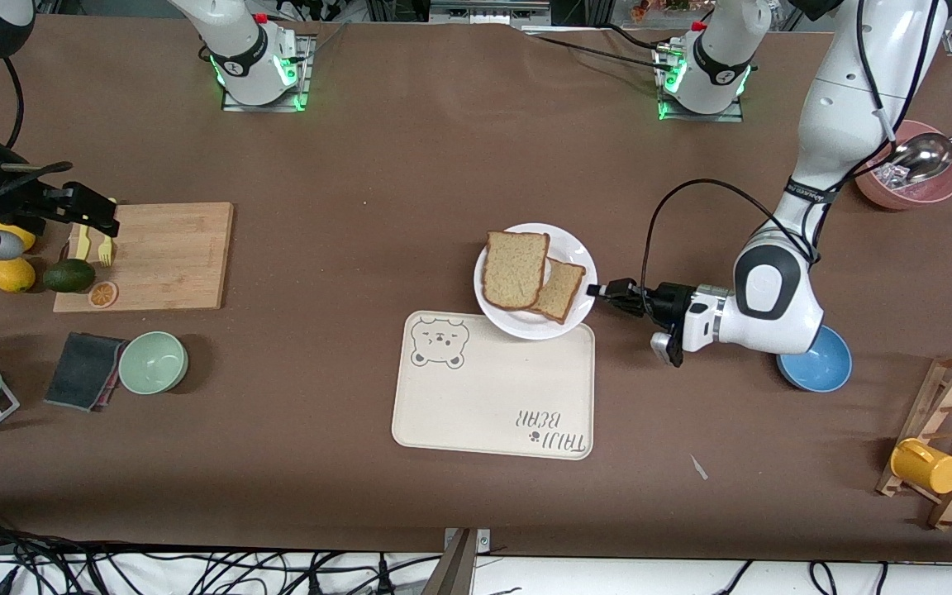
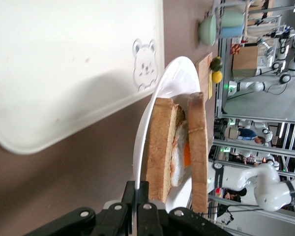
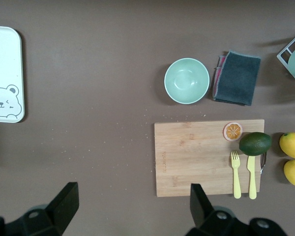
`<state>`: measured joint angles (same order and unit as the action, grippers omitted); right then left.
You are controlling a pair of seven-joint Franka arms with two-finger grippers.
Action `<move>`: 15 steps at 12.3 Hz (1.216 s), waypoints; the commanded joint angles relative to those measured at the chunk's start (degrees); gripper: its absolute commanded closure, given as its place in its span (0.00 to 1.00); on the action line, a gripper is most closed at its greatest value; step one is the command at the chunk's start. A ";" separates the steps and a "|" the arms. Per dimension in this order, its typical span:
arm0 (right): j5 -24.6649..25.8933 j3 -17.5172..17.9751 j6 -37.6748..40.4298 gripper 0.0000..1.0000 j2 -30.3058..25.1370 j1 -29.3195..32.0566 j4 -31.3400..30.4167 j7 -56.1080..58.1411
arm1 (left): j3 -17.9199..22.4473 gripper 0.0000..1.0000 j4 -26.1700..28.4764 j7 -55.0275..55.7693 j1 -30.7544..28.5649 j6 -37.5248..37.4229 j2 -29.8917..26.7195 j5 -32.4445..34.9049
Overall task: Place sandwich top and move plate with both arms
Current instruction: 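Slide the plate onto the cream bear tray with the left gripper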
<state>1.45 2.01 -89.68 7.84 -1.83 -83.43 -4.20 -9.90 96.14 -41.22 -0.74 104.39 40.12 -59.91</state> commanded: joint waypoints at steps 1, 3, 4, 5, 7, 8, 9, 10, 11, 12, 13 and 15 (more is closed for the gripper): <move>0.74 0.01 -1.11 0.00 0.07 -0.10 -0.24 0.24 | 0.06 1.00 -10.32 1.32 2.22 -0.69 6.44 -2.40; 0.74 0.09 -1.11 0.00 0.07 -0.10 -0.24 0.24 | 0.06 1.00 -17.10 1.23 3.28 2.72 11.19 -2.40; 0.83 0.09 -1.20 0.00 0.07 -0.10 -0.24 0.24 | 0.06 1.00 -18.44 1.31 4.42 5.36 12.34 -2.40; 0.83 0.09 -1.20 0.00 0.07 -0.10 -0.24 0.24 | 0.14 1.00 -18.88 1.40 5.04 8.17 13.83 -2.58; 0.92 0.09 -1.20 0.00 0.24 -0.19 -0.24 0.24 | 0.15 1.00 -22.29 1.32 5.48 10.30 16.29 -2.58; 0.92 0.09 -1.20 0.00 0.59 -0.19 -0.24 0.42 | 0.15 1.00 -23.36 0.18 5.74 11.87 17.70 -2.49; 0.83 0.09 -1.63 0.00 0.77 -0.11 -0.24 0.59 | 0.15 1.00 -23.54 0.17 6.09 12.59 18.49 -2.49; 0.83 0.09 -1.98 0.00 0.77 -0.10 -0.24 0.59 | 0.15 1.00 -23.89 0.09 6.62 13.90 19.02 -2.49; 0.83 0.09 -2.34 0.00 0.77 -0.10 -0.24 0.59 | 0.15 1.00 -23.99 0.00 6.71 15.04 19.29 -2.49; 0.83 0.09 -2.51 0.00 0.77 -0.19 -0.24 0.59 | 0.15 1.00 -23.99 -0.61 6.71 15.40 19.38 -2.49; 0.83 0.09 -2.60 0.00 0.77 -0.19 -0.24 0.59 | 0.15 1.00 -23.90 -2.62 6.54 15.41 19.90 -2.49; 0.83 0.09 -2.60 0.00 0.86 -0.19 -0.24 0.59 | 0.15 0.95 -23.81 -5.36 6.01 15.06 20.52 -2.40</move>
<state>1.47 2.02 -91.79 9.03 -1.85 -83.43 -4.06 -9.98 74.23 -42.93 5.32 119.39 58.88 -60.25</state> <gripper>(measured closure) 0.000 0.952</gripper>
